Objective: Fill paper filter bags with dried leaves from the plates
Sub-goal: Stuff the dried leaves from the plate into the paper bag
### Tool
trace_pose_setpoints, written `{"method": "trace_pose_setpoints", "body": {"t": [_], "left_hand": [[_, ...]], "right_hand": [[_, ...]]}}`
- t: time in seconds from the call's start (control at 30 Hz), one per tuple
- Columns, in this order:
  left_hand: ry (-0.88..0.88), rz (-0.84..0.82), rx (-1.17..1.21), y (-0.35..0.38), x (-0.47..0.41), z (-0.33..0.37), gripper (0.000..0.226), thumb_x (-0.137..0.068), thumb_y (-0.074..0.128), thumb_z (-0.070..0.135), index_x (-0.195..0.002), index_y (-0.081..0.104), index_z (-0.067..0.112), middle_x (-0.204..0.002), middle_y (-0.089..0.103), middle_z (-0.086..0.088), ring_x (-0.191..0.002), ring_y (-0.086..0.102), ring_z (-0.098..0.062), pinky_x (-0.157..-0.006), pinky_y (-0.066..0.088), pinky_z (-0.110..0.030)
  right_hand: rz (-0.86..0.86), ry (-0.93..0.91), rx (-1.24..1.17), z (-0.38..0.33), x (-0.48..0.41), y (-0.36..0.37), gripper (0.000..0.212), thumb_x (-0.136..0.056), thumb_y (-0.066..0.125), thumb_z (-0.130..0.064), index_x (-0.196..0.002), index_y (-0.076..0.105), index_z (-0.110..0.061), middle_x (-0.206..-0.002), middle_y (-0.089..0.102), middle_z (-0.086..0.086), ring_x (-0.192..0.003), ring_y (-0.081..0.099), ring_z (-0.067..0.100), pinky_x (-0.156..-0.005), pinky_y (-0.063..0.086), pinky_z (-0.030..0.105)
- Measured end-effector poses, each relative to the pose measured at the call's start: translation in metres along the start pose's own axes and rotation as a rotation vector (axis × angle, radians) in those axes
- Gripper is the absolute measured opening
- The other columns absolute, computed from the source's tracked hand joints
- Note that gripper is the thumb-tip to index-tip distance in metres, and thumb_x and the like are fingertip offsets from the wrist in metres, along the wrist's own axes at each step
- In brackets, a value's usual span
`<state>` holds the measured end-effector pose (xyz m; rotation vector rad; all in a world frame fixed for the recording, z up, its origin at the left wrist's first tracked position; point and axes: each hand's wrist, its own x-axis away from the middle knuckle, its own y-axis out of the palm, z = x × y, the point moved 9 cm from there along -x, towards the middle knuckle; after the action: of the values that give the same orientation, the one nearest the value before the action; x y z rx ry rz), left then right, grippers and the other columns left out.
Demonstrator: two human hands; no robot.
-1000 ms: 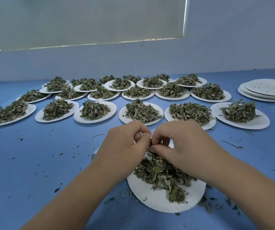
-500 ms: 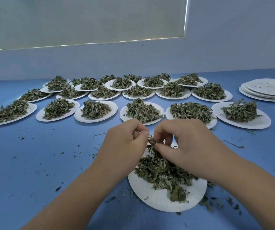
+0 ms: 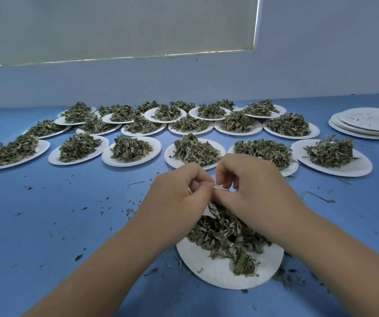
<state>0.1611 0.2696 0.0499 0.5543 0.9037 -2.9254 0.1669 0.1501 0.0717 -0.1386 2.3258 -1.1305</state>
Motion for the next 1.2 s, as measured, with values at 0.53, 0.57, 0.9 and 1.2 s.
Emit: {"method": "trace_pose_setpoints", "body": {"t": [0.53,0.57,0.9,1.2], "left_hand": [[-0.017,0.006,-0.061,-0.002,-0.002,-0.008,0.018,-0.088,0.062,0.023,-0.072,0.062,0.030,-0.056,0.054,0.009,-0.042,0.040,-0.004,-0.045,0.035,-0.012],[-0.016,0.010,-0.058,-0.002,-0.002,-0.008,0.018,-0.088,0.062,0.022,-0.072,0.062,0.030,-0.056,0.054,0.008,-0.042,0.041,-0.004,-0.046,0.036,-0.013],[0.082,0.032,-0.068,-0.003,0.002,0.005,0.018,-0.087,0.062,0.019,-0.072,0.061,0.028,-0.057,0.054,0.003,-0.042,0.037,-0.005,-0.044,0.032,-0.011],[0.035,0.070,-0.025,-0.007,0.002,0.007,0.019,-0.088,0.062,0.016,-0.073,0.064,0.027,-0.053,0.054,0.009,-0.043,0.044,-0.007,-0.044,0.034,-0.010]], "right_hand": [[-0.358,0.230,0.170,0.019,0.022,0.012,0.055,-0.065,0.072,-0.062,-0.098,0.040,-0.033,-0.091,0.053,-0.013,-0.079,0.053,0.004,-0.072,0.052,0.031],[-0.330,0.223,0.165,0.019,0.021,0.010,0.047,-0.070,0.073,-0.055,-0.096,0.041,-0.033,-0.089,0.053,-0.013,-0.077,0.053,0.003,-0.069,0.050,0.028],[-0.143,0.145,0.091,0.009,0.012,-0.002,0.021,-0.076,0.075,-0.043,-0.093,0.064,-0.038,-0.075,0.056,-0.015,-0.069,0.053,-0.001,-0.065,0.050,0.025],[0.007,0.034,-0.026,0.005,0.010,-0.008,0.019,-0.076,0.076,-0.036,-0.086,0.060,-0.035,-0.072,0.055,-0.017,-0.065,0.050,-0.002,-0.060,0.042,0.018]]}}
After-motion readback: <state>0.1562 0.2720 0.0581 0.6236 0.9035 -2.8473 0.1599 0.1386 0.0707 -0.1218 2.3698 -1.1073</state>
